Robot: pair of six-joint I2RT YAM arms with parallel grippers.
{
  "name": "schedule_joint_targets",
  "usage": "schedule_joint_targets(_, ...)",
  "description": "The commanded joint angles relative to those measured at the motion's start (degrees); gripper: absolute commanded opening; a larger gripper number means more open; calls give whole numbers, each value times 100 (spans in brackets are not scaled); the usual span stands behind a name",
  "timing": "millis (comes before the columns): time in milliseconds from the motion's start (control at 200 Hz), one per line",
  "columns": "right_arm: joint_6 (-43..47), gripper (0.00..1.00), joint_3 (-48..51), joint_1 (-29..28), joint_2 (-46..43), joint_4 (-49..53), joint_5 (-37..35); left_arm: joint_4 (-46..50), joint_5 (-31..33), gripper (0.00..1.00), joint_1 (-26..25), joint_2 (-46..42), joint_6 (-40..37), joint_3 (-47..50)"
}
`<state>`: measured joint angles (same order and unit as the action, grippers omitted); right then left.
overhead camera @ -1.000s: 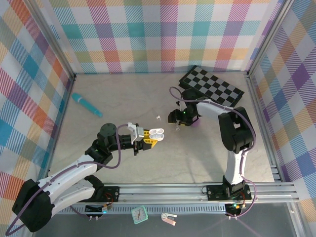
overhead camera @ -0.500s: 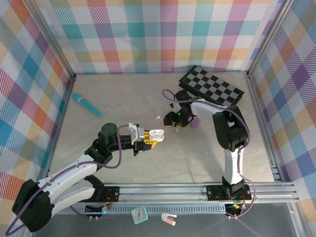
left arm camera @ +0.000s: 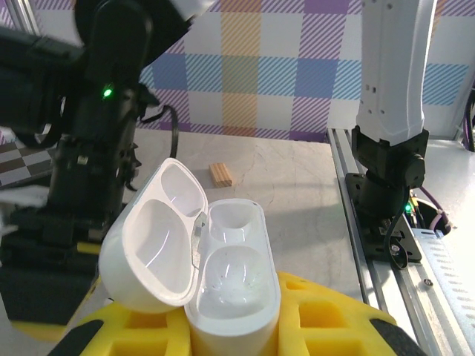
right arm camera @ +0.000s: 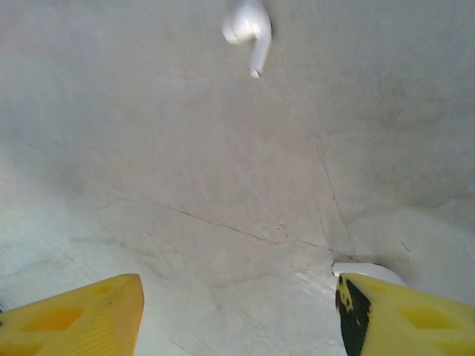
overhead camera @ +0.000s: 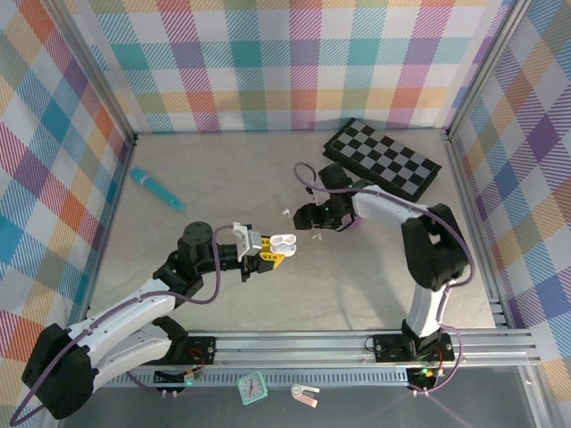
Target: Insert wireless bluetooth earbuds into charging case
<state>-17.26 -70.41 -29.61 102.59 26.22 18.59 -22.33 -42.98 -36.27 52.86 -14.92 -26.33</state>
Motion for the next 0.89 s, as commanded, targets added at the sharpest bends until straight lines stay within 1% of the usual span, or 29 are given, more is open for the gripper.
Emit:
schedule_joint_targets(0,-525,68,466,144,-431,-693,-183,28,-144,16,-12,-62,-143,-216)
schedule_joint_targets(90,-883,65,885,359,-604,-999,-111,27,-162,16,-12,-49,-153,-220)
schedule_joint_targets(165,-1112,62,1154,566,-646,-1238,203,27,-166,16,-8,-42,-156,-216)
schedule_joint_targets(245,-1168,60,1304,690,-608,-1383,446,18,-181,16,-12,-26,-147,-224)
schedule_joint_targets(450,-926,54,1259,758,-268,-1316,548,71,-193,17,-12,-25,-153,-246)
schedule_joint_targets(780,-808,52,1153,781,213,-1488,931,122,-193,17,-11,18,-172,-275)
schedule_joint_targets(890,-771,49,1118,782,332,-1485,1023,179,-244,17,-11,34,-176,-325)
